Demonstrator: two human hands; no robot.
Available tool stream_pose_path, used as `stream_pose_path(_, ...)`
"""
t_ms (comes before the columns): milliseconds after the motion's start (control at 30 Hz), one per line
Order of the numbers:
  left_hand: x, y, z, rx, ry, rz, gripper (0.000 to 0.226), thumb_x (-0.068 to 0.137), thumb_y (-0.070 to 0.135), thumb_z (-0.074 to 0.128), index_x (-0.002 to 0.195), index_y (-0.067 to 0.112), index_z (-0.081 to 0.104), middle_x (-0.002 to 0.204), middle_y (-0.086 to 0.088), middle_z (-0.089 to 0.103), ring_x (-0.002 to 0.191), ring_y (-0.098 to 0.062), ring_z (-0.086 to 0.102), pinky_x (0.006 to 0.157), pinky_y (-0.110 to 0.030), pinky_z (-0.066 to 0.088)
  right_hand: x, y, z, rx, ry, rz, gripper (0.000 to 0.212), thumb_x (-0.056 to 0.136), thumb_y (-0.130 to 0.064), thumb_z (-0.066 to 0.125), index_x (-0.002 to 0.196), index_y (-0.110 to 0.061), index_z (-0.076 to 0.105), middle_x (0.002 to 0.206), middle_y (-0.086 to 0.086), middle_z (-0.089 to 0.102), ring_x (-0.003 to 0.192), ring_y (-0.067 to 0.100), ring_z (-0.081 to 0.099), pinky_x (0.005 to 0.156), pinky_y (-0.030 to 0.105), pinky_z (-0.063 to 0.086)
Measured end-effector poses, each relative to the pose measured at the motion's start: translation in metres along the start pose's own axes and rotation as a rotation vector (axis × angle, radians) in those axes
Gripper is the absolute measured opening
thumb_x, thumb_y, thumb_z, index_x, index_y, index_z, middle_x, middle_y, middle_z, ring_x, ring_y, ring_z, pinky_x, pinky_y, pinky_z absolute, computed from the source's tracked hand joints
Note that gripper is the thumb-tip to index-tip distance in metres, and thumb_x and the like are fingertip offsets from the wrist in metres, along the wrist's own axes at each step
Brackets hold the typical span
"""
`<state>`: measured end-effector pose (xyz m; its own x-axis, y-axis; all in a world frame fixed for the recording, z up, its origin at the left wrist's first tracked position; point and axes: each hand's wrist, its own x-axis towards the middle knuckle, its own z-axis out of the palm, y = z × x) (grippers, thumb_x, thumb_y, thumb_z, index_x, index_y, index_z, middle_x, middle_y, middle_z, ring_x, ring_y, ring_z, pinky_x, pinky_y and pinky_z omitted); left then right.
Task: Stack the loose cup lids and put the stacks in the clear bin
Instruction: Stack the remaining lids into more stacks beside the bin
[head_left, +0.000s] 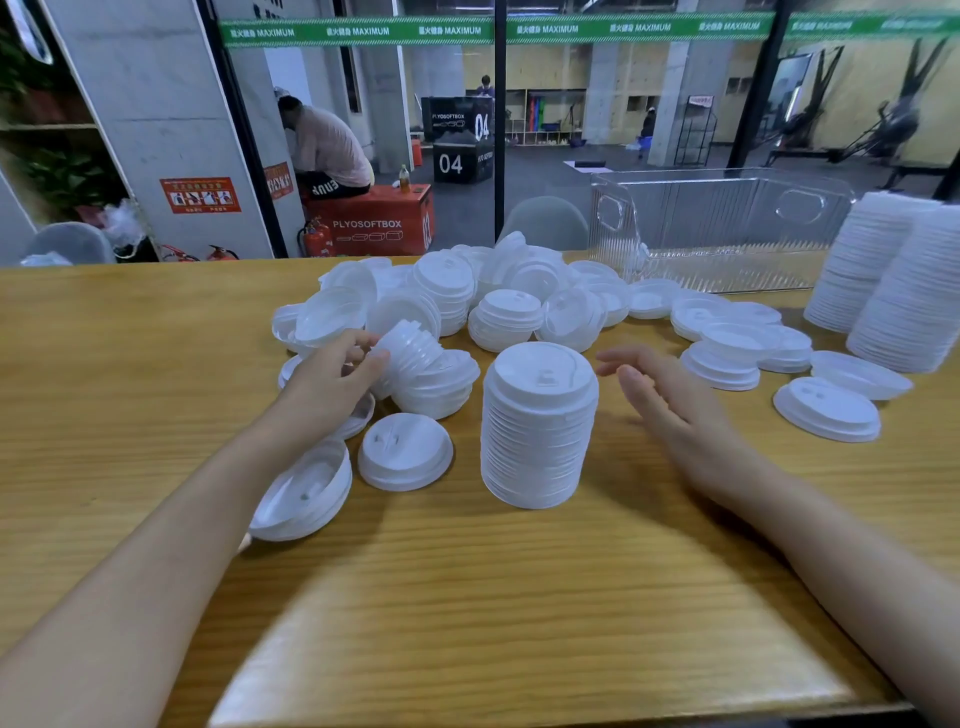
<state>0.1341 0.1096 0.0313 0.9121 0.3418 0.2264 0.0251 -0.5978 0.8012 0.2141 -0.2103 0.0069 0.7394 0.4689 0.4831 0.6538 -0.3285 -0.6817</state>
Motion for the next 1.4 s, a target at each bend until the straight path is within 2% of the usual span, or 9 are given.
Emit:
stream_pose_path(133, -0.001, 0.002, 0.001, -0.038, -0.029, -0.011, 0.019, 0.103, 0.031, 0.045, 0.12, 0.023, 0.05, 0.061, 0.005, 0.057, 0.047, 0.001, 0.049, 0.049, -0.01, 0.038, -0.007, -0.018, 0.001, 0.041, 0.056, -0.159, 0.042, 0.096, -0.048, 0.036, 0.132, -0.033, 0.049, 0.13, -0.013, 0.057, 0.123, 0.013, 0.049, 0.1, 0.024, 0.037)
stream_pose_path(300, -0.003, 0.007, 0.002, -0.091, -0.058, -0.056, 0.02, 0.103, 0.032, 0.046, 0.12, 0.022, 0.049, 0.07, -0.004, 0.053, 0.043, -0.001, 0.046, 0.046, -0.011, 0.037, -0.008, -0.024, 0.003, -0.031, 0.082, -0.354, 0.037, 0.101, -0.037, 0.036, 0.129, -0.022, 0.055, 0.136, -0.008, 0.055, 0.128, 0.022, 0.046, 0.106, 0.034, 0.035)
stream_pose_path(400, -0.005, 0.009, 0.001, -0.136, -0.033, -0.04, 0.017, 0.101, 0.03, 0.051, 0.114, 0.022, 0.055, 0.086, -0.004, 0.06, 0.053, -0.001, 0.053, 0.052, -0.01, 0.043, -0.007, -0.024, 0.004, -0.062, 0.077, -0.402, 0.039, 0.104, -0.043, 0.033, 0.123, -0.02, 0.059, 0.131, -0.004, 0.059, 0.124, 0.022, 0.05, 0.104, 0.036, 0.037)
stream_pose_path(533, -0.006, 0.005, 0.002, -0.12, 0.048, 0.014, 0.009, 0.095, 0.03, 0.061, 0.103, 0.029, 0.062, 0.102, 0.001, 0.064, 0.087, -0.012, 0.06, 0.072, -0.022, 0.048, -0.006, -0.023, 0.005, -0.059, 0.079, -0.404, 0.041, 0.104, -0.047, 0.033, 0.121, -0.021, 0.06, 0.129, -0.003, 0.06, 0.122, 0.022, 0.051, 0.103, 0.037, 0.037)
stream_pose_path(633, -0.006, 0.004, 0.002, -0.126, 0.123, 0.038, 0.013, 0.09, 0.03, 0.068, 0.103, 0.029, 0.066, 0.104, 0.012, 0.065, 0.105, -0.009, 0.059, 0.091, -0.033, 0.051, -0.006, -0.024, 0.005, -0.057, 0.078, -0.406, 0.04, 0.104, -0.047, 0.033, 0.121, -0.022, 0.06, 0.129, -0.005, 0.06, 0.122, 0.023, 0.051, 0.102, 0.035, 0.037)
stream_pose_path(833, -0.017, 0.026, -0.001, -0.136, 0.285, 0.265, 0.022, 0.091, 0.03, 0.068, 0.112, 0.026, 0.063, 0.115, 0.014, 0.063, 0.113, -0.002, 0.056, 0.106, -0.041, 0.044, -0.006, -0.025, 0.004, -0.033, 0.094, -0.4, 0.042, 0.104, -0.048, 0.032, 0.123, -0.022, 0.059, 0.131, -0.007, 0.059, 0.124, 0.02, 0.051, 0.103, 0.031, 0.036)
stream_pose_path(1000, -0.038, 0.058, 0.009, -0.22, 0.072, 0.435, 0.031, 0.084, 0.045, 0.063, 0.111, 0.031, 0.064, 0.118, 0.017, 0.064, 0.12, -0.008, 0.055, 0.106, -0.035, 0.041, -0.005, -0.021, 0.004, 0.011, 0.203, -0.352, 0.039, 0.104, -0.049, 0.031, 0.13, -0.028, 0.052, 0.132, -0.012, 0.055, 0.126, 0.018, 0.05, 0.103, 0.029, 0.036)
stream_pose_path(1200, -0.047, 0.071, 0.028, -0.12, -0.13, 0.506, 0.032, 0.082, 0.047, 0.06, 0.11, 0.032, 0.065, 0.12, 0.019, 0.062, 0.125, -0.01, 0.05, 0.097, -0.007, 0.031, -0.005, -0.022, 0.004, 0.024, 0.233, -0.353, 0.041, 0.104, -0.05, 0.031, 0.132, -0.027, 0.049, 0.13, -0.014, 0.054, 0.124, 0.019, 0.05, 0.101, 0.026, 0.036)
stream_pose_path(1400, -0.048, 0.068, 0.033, -0.113, -0.164, 0.486, 0.03, 0.08, 0.05, 0.06, 0.107, 0.037, 0.065, 0.118, 0.018, 0.063, 0.124, -0.014, 0.05, 0.099, -0.015, 0.034, -0.005, -0.022, 0.005, -0.017, 0.201, -0.399, 0.039, 0.105, -0.045, 0.033, 0.128, -0.022, 0.054, 0.131, -0.01, 0.056, 0.126, 0.015, 0.049, 0.1, 0.039, 0.04)
